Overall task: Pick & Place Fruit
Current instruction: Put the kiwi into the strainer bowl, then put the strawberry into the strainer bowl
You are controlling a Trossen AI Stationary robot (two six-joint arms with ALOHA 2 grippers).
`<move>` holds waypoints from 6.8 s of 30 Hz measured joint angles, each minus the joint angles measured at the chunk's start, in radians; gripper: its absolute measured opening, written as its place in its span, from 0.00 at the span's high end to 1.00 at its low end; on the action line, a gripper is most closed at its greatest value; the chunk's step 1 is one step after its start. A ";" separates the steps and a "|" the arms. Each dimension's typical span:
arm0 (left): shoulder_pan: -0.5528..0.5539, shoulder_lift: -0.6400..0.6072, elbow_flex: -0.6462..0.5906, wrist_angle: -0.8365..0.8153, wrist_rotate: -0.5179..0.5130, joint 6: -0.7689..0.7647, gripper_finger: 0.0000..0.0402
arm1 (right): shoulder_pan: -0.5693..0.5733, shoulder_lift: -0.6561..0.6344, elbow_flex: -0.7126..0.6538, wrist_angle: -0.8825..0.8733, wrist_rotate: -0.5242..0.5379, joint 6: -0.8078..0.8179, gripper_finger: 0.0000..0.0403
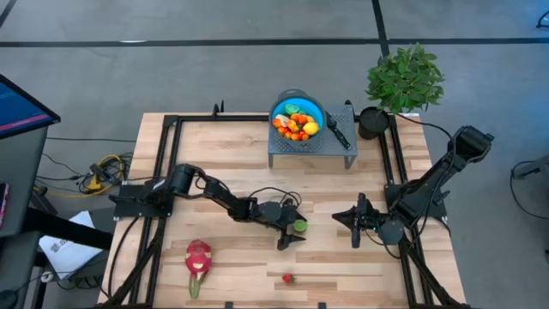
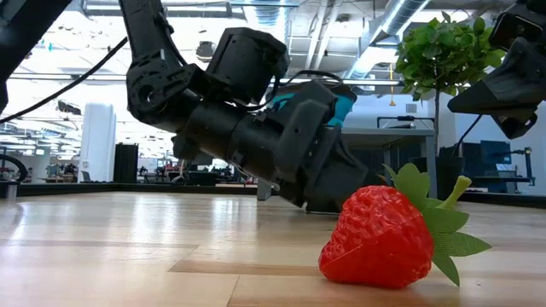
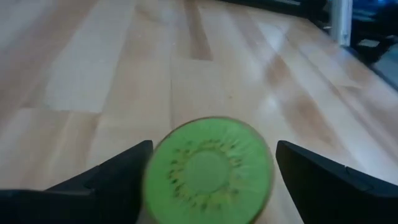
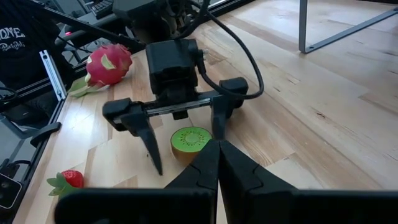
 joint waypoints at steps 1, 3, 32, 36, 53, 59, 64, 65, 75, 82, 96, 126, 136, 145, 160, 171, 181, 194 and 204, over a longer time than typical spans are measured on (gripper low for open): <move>0.000 0.004 0.004 0.002 0.013 -0.002 0.17 | 0.000 0.000 0.000 0.000 0.000 0.000 1.00; 0.001 0.006 0.005 0.005 0.018 -0.002 0.17 | 0.000 0.000 0.000 0.000 0.000 0.000 1.00; 0.002 0.006 0.003 0.000 0.019 -0.010 0.43 | 0.000 0.000 0.000 -0.001 0.000 -0.003 1.00; 0.002 0.004 0.003 0.000 0.020 -0.012 0.42 | 0.000 0.000 0.000 -0.001 0.000 -0.003 1.00; 0.048 -0.365 0.002 -0.067 0.021 0.150 0.46 | 0.000 0.000 0.000 -0.014 -0.002 -0.003 1.00; 0.162 -0.515 0.003 -0.119 0.015 0.182 0.45 | 0.000 0.000 0.000 -0.019 -0.002 -0.003 1.00; 0.274 -0.571 0.003 -0.121 0.015 0.203 0.45 | 0.000 0.000 0.000 -0.024 -0.002 -0.003 1.00; 0.297 -0.577 0.003 -0.121 0.015 0.203 0.45 | 0.000 0.000 0.000 -0.024 -0.002 -0.003 1.00; 0.505 -0.560 0.060 -0.112 0.014 0.202 0.45 | 0.000 0.000 0.000 -0.031 -0.002 -0.003 1.00; 0.553 -0.493 0.148 -0.113 0.015 0.201 0.45 | 0.000 0.000 0.000 -0.034 -0.002 -0.003 1.00; 0.569 -0.368 0.250 -0.140 -0.102 0.201 0.43 | 0.000 0.000 0.000 -0.034 -0.001 0.000 1.00; 0.432 -0.501 0.163 -0.245 0.027 0.147 0.68 | 0.000 0.000 0.000 -0.031 -0.002 -0.001 1.00; 0.335 -0.742 -0.165 -0.250 0.190 0.076 0.92 | 0.000 0.000 0.000 -0.030 -0.002 -0.003 1.00; 0.180 -0.907 -0.408 -0.231 0.202 0.175 0.99 | 0.000 0.000 0.000 -0.024 -0.002 0.000 1.00; -0.043 -0.880 -0.535 -0.223 0.170 0.177 0.99 | -0.001 0.000 0.000 -0.022 -0.001 0.008 1.00; -0.061 -0.779 -0.535 -0.172 0.120 0.231 0.73 | -0.044 0.000 0.000 -0.023 -0.002 0.008 1.00; -0.061 -0.730 -0.535 -0.076 0.113 0.231 0.28 | -0.055 0.000 0.000 -0.023 -0.003 0.008 1.00; -0.088 -0.711 -0.534 -0.050 0.132 0.234 0.13 | -0.055 0.000 0.000 -0.031 -0.005 0.008 1.00; -0.163 -0.486 -0.427 -0.033 0.120 0.235 0.17 | -0.055 0.000 0.000 -0.038 -0.005 0.007 1.00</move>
